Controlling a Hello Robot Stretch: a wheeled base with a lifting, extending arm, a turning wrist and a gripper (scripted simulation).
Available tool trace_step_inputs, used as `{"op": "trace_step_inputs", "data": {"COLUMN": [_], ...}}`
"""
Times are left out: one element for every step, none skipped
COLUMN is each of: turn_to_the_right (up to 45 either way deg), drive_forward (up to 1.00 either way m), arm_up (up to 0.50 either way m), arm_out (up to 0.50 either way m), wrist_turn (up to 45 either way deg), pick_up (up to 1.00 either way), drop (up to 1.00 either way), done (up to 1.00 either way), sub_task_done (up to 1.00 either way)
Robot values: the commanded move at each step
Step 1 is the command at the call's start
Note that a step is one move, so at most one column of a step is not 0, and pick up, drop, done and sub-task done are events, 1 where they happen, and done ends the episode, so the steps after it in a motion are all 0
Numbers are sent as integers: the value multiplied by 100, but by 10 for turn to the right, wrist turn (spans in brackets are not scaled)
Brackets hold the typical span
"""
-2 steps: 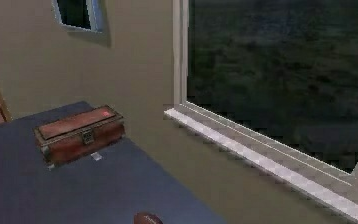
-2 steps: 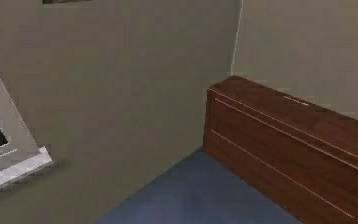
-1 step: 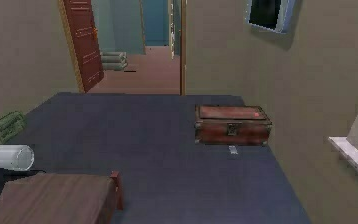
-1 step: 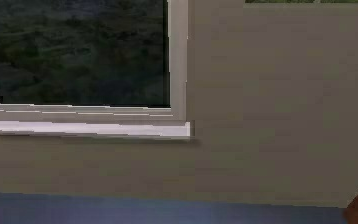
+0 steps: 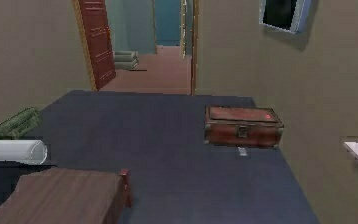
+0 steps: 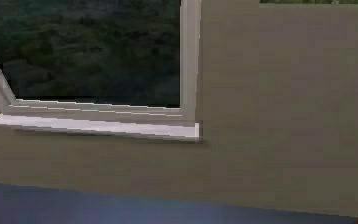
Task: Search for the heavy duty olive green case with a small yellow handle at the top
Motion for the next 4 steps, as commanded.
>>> {"op": "trace_step_inputs", "data": {"turn_to_the_right": [0,0,-420,0], "drive_forward": [100,30,0,55], "arm_up": [0,0,0,0], "arm_out": [0,0,0,0], "wrist_turn": [0,0,0,0], "pick_up": [0,0,0,0], "drop": [0,0,0,0], "done": [0,0,0,0], "sub_task_done": [0,0,0,0]}}
